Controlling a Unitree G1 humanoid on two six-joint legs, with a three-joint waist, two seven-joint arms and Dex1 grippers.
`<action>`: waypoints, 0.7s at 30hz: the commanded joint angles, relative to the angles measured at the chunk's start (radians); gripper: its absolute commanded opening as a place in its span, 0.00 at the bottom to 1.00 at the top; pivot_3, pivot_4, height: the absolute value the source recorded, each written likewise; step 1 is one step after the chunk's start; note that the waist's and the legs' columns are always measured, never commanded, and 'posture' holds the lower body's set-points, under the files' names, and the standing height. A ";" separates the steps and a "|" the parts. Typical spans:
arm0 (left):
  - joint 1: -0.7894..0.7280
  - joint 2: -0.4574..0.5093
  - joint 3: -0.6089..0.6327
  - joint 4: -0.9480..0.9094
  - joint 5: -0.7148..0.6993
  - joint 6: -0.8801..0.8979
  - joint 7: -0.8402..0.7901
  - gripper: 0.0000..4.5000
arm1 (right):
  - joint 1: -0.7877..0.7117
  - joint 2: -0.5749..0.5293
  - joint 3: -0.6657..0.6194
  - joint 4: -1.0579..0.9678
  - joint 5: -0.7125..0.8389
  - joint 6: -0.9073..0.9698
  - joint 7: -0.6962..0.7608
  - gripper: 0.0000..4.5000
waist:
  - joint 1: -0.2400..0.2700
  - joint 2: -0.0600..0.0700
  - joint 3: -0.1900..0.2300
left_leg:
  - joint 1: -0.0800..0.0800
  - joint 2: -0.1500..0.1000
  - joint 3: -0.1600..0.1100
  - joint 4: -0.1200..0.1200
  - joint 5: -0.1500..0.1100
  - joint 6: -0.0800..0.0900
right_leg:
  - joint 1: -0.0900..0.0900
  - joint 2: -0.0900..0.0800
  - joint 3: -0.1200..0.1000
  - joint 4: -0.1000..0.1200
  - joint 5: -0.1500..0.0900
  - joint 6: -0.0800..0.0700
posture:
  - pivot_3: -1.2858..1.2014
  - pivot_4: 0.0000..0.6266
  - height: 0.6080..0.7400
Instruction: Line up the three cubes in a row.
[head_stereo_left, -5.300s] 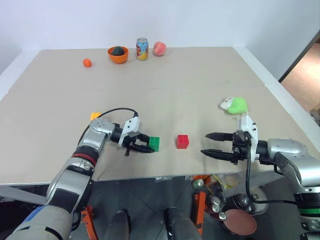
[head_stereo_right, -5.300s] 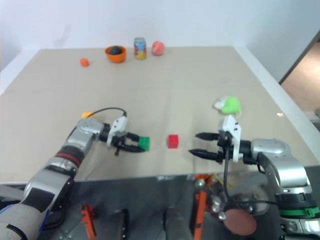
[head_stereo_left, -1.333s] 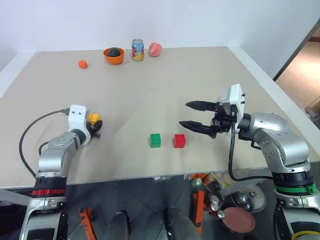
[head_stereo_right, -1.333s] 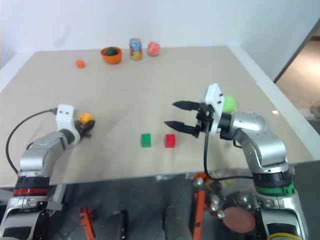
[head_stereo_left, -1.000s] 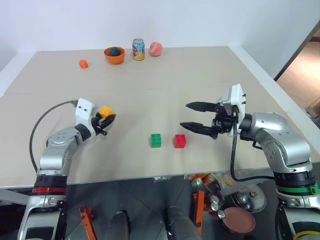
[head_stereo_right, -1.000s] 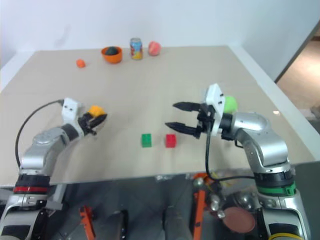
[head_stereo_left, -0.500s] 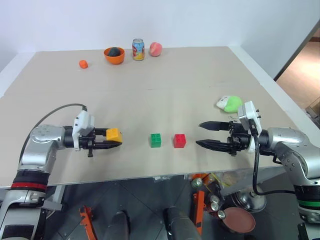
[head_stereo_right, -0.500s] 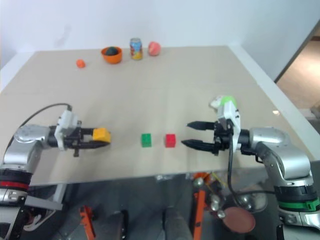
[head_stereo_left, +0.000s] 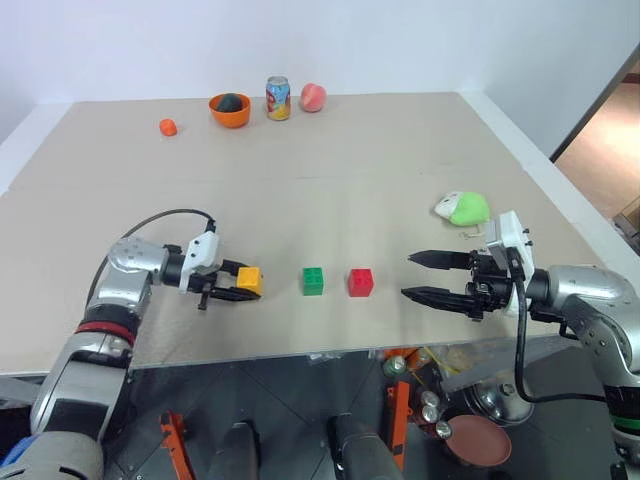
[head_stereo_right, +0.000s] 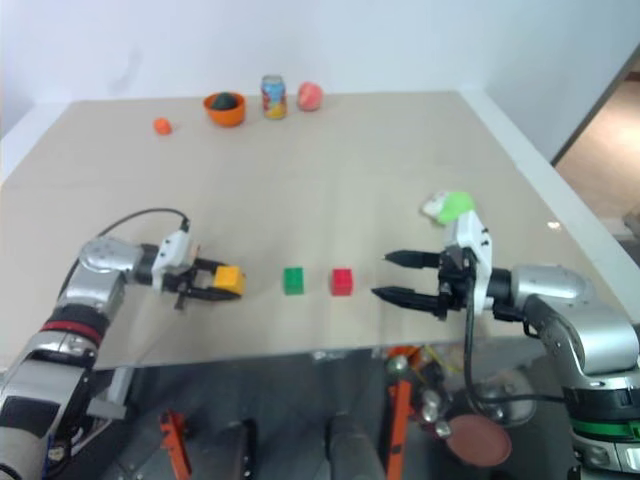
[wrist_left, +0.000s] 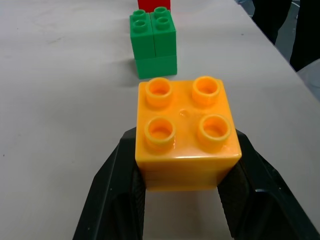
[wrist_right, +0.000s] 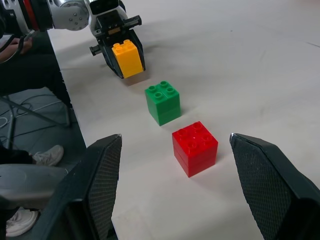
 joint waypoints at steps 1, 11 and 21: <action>-0.046 -0.018 0.008 0.061 0.020 -0.063 -0.006 0.30 | 0.007 -0.014 -0.036 -0.054 0.017 0.000 -0.010 0.79 | 0.000 0.000 0.000 | 0.000 0.000 0.000 0.000 0.000 0.000 | 0.000 0.000 0.000 0.000 0.000 0.000 | 0.52 0.24 1.00; -0.062 -0.069 0.007 0.090 0.066 -0.053 0.025 0.30 | -0.011 -0.006 -0.013 -0.038 -0.002 -0.013 -0.017 0.79 | 0.000 0.000 0.000 | 0.000 0.000 0.000 0.000 0.000 0.000 | 0.000 0.000 0.000 0.000 0.000 0.000 | 0.52 0.24 1.00; -0.068 -0.065 0.016 0.138 0.106 -0.039 0.069 0.30 | -0.027 -0.003 0.002 -0.013 -0.021 -0.033 -0.006 0.79 | 0.000 0.000 0.000 | 0.001 0.000 0.000 0.000 0.000 0.000 | 0.001 0.000 0.000 0.000 0.000 0.000 | 0.52 0.24 1.00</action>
